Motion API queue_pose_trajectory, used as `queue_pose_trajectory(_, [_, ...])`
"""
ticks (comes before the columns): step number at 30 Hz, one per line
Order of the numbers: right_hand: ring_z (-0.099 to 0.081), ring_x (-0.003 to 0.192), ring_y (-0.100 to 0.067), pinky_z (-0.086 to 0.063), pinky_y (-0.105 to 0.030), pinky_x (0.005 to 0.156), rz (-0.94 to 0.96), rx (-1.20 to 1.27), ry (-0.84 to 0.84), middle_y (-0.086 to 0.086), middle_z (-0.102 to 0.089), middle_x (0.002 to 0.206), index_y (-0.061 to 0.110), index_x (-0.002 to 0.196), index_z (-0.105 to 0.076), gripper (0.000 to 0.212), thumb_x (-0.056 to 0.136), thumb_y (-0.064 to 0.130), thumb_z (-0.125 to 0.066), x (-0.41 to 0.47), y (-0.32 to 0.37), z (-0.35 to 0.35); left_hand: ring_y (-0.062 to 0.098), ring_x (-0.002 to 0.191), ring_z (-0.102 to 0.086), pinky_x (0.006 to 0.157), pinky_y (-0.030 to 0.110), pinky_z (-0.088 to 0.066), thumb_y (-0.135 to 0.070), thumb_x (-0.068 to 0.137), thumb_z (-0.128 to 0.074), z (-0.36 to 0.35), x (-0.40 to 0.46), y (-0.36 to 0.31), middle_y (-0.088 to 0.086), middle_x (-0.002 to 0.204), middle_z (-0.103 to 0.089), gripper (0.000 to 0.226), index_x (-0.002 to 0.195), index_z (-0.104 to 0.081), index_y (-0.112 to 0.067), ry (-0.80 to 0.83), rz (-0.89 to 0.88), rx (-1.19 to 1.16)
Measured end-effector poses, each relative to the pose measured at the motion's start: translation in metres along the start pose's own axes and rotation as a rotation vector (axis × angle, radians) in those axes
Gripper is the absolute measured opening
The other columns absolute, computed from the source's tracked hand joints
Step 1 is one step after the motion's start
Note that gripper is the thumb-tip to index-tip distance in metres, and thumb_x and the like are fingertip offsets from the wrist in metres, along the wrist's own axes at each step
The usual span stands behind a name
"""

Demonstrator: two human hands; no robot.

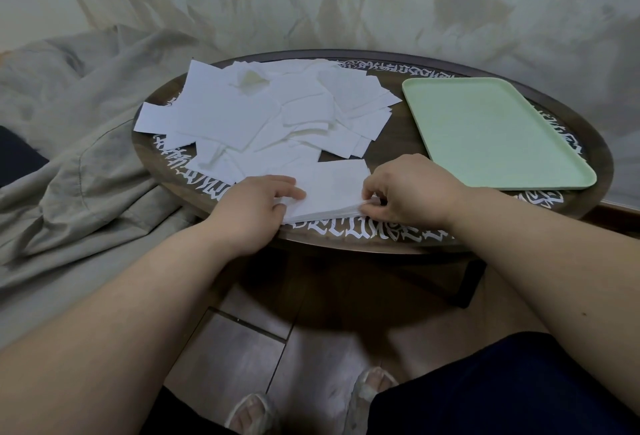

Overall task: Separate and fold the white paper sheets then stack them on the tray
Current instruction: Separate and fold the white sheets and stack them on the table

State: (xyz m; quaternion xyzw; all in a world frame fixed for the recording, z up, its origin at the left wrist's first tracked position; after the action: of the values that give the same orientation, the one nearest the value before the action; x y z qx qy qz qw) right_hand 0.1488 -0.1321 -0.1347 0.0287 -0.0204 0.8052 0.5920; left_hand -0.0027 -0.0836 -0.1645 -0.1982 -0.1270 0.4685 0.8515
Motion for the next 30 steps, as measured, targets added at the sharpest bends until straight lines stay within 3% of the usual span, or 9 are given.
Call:
queue_pose_trajectory(5, [-0.062, 0.081, -0.023, -0.045, -0.030, 0.070, -0.001, 0.034, -0.052, 0.002, -0.070, 0.083, 0.021, 0.094, -0.071, 0.018, 0.090, 0.029, -0.055, -0.0014, -0.0028, 0.0031, 0.013, 0.133, -0.046, 0.107, 0.024, -0.032, -0.005, 0.093, -0.050, -0.0008, 0.0005, 0.0006, -0.012, 0.144, -0.051, 0.041, 0.121, -0.067, -0.030, 0.003, 0.001, -0.013])
queue_pose_trajectory(17, [-0.056, 0.088, -0.017, -0.039, -0.028, 0.070, 0.023, 0.018, 0.026, 0.011, -0.048, 0.086, 0.024, 0.096, -0.067, 0.025, 0.088, 0.048, -0.061, -0.0011, -0.0024, -0.0040, 0.013, 0.132, -0.046, 0.107, 0.025, -0.032, -0.005, 0.093, -0.050, -0.0006, 0.0005, 0.0015, -0.013, 0.144, -0.051, 0.041, 0.121, -0.067, -0.030, 0.007, 0.006, -0.019])
queue_pose_trajectory(22, [-0.050, 0.080, -0.014, -0.043, -0.029, 0.072, 0.005, 0.054, 0.037, 0.011, -0.047, 0.087, 0.023, 0.097, -0.069, 0.023, 0.087, 0.043, -0.064, -0.0008, -0.0038, -0.0054, 0.013, 0.131, -0.047, 0.106, 0.024, -0.032, -0.006, 0.094, -0.050, -0.0006, 0.0002, 0.0016, -0.014, 0.144, -0.051, 0.041, 0.121, -0.067, -0.031, 0.008, 0.009, -0.015])
queue_pose_trajectory(25, [-0.058, 0.085, -0.019, -0.045, -0.031, 0.072, -0.003, 0.049, 0.029, 0.009, -0.051, 0.086, 0.023, 0.096, -0.071, 0.018, 0.089, 0.035, -0.060, -0.0010, -0.0028, -0.0040, 0.013, 0.132, -0.046, 0.106, 0.024, -0.032, -0.006, 0.094, -0.050, -0.0004, 0.0000, 0.0017, -0.013, 0.144, -0.051, 0.041, 0.121, -0.067, -0.030, 0.006, 0.006, -0.018])
queue_pose_trajectory(30, [-0.059, 0.094, -0.021, -0.044, -0.031, 0.073, -0.005, -0.002, 0.008, 0.006, -0.060, 0.106, 0.024, 0.109, -0.064, 0.023, 0.090, 0.030, -0.052, -0.0022, -0.0014, -0.0029, 0.012, 0.132, -0.046, 0.106, 0.024, -0.033, -0.005, 0.094, -0.049, -0.0012, 0.0006, 0.0020, -0.014, 0.144, -0.050, 0.042, 0.121, -0.067, -0.031, 0.011, 0.008, -0.023])
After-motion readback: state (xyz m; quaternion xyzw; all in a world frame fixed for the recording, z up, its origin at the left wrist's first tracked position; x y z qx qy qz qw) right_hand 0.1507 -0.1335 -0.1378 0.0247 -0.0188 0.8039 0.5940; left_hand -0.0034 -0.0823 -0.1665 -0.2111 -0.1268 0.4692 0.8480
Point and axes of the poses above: each hand's wrist, its own x-axis towards the middle knuckle, its own z-axis out of the back of the hand, y = z × x, the point moved 10 cm from there along x, towards the middle knuckle
